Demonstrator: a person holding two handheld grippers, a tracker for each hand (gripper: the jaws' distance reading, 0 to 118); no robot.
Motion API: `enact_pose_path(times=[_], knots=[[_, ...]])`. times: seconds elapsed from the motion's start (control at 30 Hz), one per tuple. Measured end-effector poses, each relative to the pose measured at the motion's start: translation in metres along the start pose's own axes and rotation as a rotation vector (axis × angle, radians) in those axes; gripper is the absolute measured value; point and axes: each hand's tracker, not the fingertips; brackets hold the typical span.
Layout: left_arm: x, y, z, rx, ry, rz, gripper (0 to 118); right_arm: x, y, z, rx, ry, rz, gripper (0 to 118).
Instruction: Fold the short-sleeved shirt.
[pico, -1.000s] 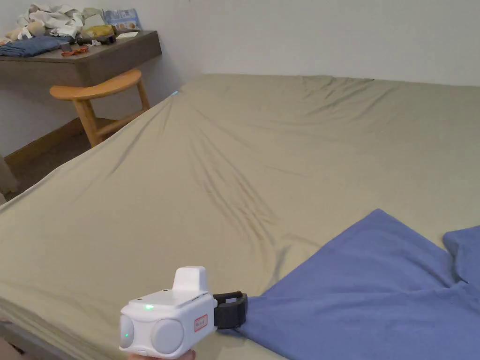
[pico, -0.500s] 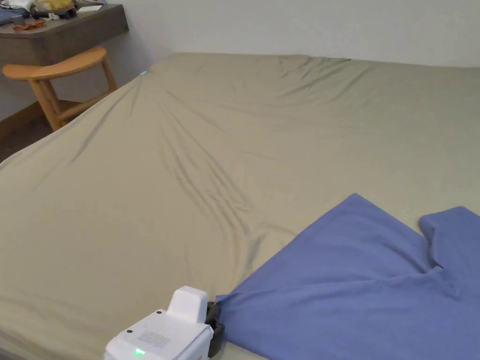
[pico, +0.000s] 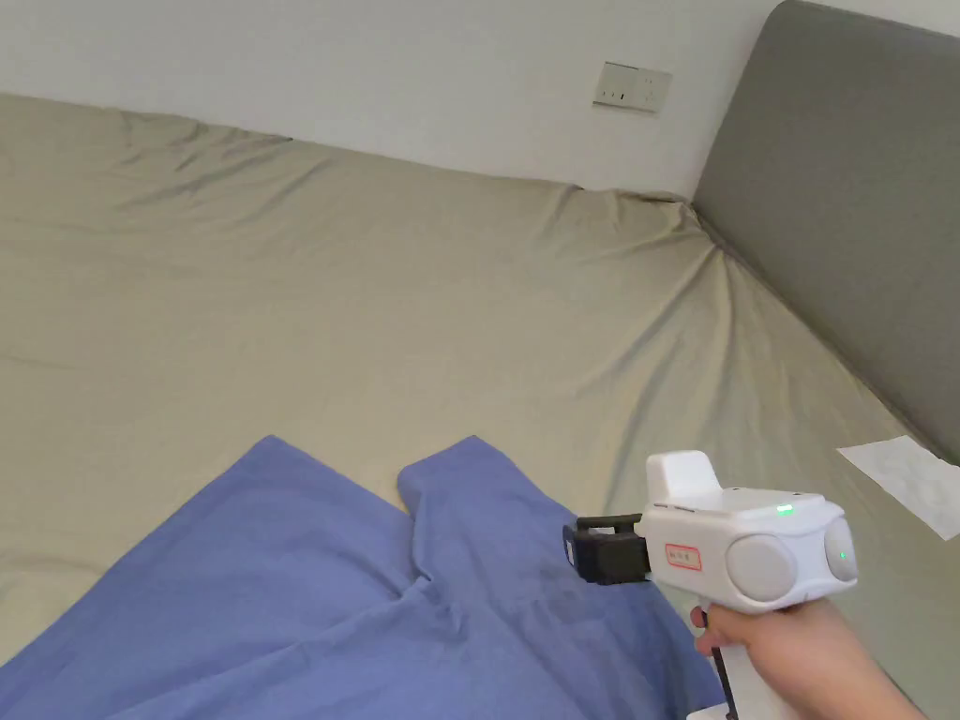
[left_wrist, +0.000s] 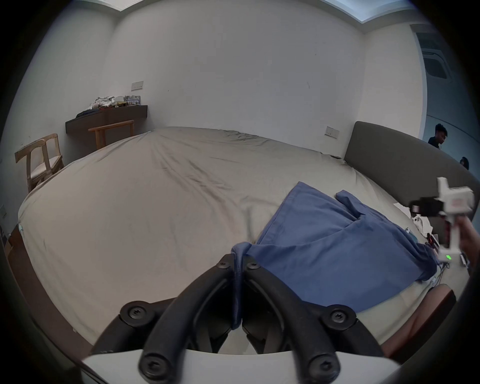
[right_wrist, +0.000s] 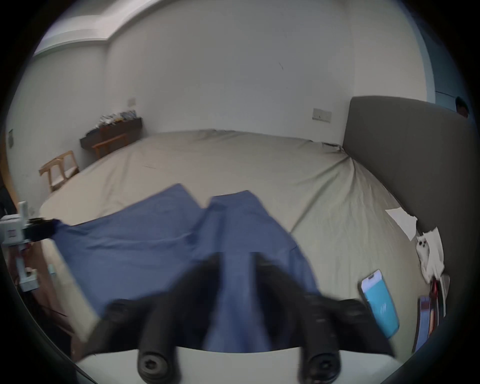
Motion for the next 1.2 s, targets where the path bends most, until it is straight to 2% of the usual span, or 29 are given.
enact_pose_path(times=[0.03,0.07,0.1,0.13,0.17,0.2,0.23,0.3,0.37,0.43,0.47,0.5,0.53,0.57,0.67,0.87,0.97,1.03,1.13,1.2], knots=[[0.000,0.001,-0.002,-0.001,0.003,-0.002,3,0.006,0.006,-0.016,-0.042,0.032,-0.044,96],[0.005,0.003,-0.002,-0.004,0.012,-0.010,3,0.008,0.009,-0.029,-0.069,0.050,-0.080,118],[0.005,0.005,-0.004,-0.010,0.018,-0.014,3,0.008,0.009,-0.039,-0.087,0.053,-0.075,118],[0.005,0.007,-0.006,-0.016,0.020,-0.015,3,0.006,0.008,-0.046,-0.117,0.054,-0.042,111],[0.006,0.009,-0.007,-0.020,0.020,-0.016,3,0.005,0.006,-0.053,-0.161,0.056,-0.016,97],[0.005,0.008,-0.007,-0.024,0.019,-0.019,3,0.002,0.002,-0.056,-0.194,0.037,-0.006,91],[0.006,0.009,-0.006,-0.023,0.018,-0.026,3,-0.003,-0.007,-0.053,-0.214,0.030,-0.001,90],[0.010,0.012,-0.006,-0.017,0.011,-0.036,3,-0.003,-0.019,-0.047,-0.205,0.081,0.001,90],[0.016,0.015,-0.004,-0.015,0.005,-0.049,3,-0.002,-0.027,-0.026,-0.154,0.102,-0.039,90],[0.021,0.018,-0.002,-0.005,0.003,-0.063,3,-0.001,-0.029,-0.009,-0.118,0.104,-0.073,80],[0.024,0.021,0.004,0.002,-0.001,-0.061,3,-0.004,-0.028,0.003,-0.076,0.083,-0.060,57],[0.026,0.025,0.010,0.029,-0.010,-0.046,3,-0.007,-0.026,0.018,-0.040,0.093,-0.028,25],[0.027,0.032,0.017,0.057,-0.023,-0.026,3,-0.009,-0.023,0.036,0.017,0.064,-0.005,7],[0.028,0.041,0.024,0.067,-0.035,-0.017,3,-0.011,-0.018,0.055,0.067,0.025,0.008,7],[0.029,0.068,0.044,0.140,-0.059,0.011,3,-0.014,-0.005,0.121,0.225,0.043,-0.004,7],[0.027,0.158,0.086,0.323,-0.089,0.017,3,-0.018,0.030,0.256,0.511,-0.024,0.036,7],[0.030,0.221,0.087,0.362,-0.104,-0.012,3,-0.013,0.068,0.296,0.616,-0.119,0.066,7],[0.030,0.260,0.082,0.409,-0.095,-0.033,3,-0.007,0.099,0.313,0.644,-0.125,0.021,7],[0.033,0.322,0.070,0.445,-0.074,-0.037,3,0.001,0.144,0.332,0.705,-0.211,0.002,7],[0.037,0.366,0.062,0.467,-0.054,-0.043,3,0.007,0.177,0.342,0.773,-0.217,-0.011,7]])
